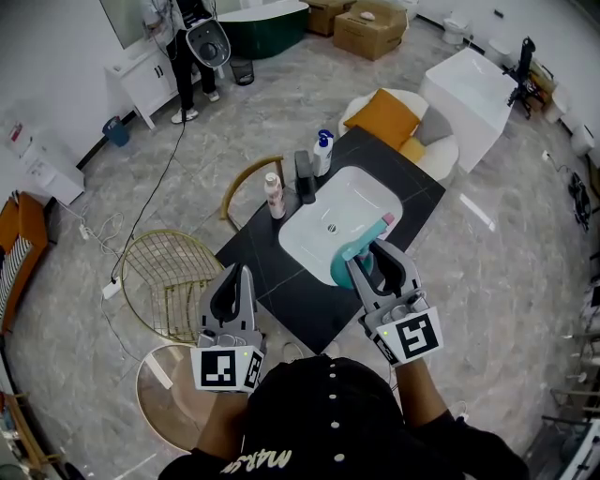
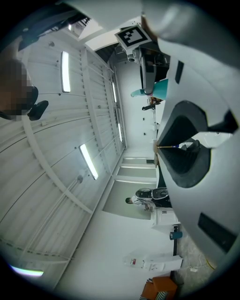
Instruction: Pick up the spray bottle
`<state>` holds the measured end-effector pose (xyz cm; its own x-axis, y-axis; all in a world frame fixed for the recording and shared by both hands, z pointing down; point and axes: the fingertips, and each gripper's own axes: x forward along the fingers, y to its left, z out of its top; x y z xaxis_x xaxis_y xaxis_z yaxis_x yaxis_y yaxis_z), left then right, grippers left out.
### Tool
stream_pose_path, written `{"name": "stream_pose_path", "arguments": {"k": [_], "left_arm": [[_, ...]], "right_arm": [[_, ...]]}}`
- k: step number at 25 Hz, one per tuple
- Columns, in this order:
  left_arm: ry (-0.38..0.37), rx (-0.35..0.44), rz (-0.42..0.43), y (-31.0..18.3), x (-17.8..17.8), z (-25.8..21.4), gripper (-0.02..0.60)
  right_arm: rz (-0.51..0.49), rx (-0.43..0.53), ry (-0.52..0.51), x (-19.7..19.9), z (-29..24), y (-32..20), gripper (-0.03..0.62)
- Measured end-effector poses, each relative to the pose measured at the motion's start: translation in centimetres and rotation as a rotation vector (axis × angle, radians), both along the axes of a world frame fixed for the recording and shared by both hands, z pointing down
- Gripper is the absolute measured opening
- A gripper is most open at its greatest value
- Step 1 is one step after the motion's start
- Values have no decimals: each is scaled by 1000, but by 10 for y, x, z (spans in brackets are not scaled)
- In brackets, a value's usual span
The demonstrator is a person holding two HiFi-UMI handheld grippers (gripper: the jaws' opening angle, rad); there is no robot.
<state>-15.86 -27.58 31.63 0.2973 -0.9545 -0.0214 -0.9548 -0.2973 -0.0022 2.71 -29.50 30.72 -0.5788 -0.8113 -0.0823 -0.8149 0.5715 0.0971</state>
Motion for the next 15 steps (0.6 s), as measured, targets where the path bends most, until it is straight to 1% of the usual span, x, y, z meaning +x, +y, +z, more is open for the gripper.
{"name": "stream_pose_path", "arguments": {"k": [15], "left_arm": [[-3,-1,0,3,3,0,17]], "right_arm": [[-18,1,6,-1,-1,2,127]]}}
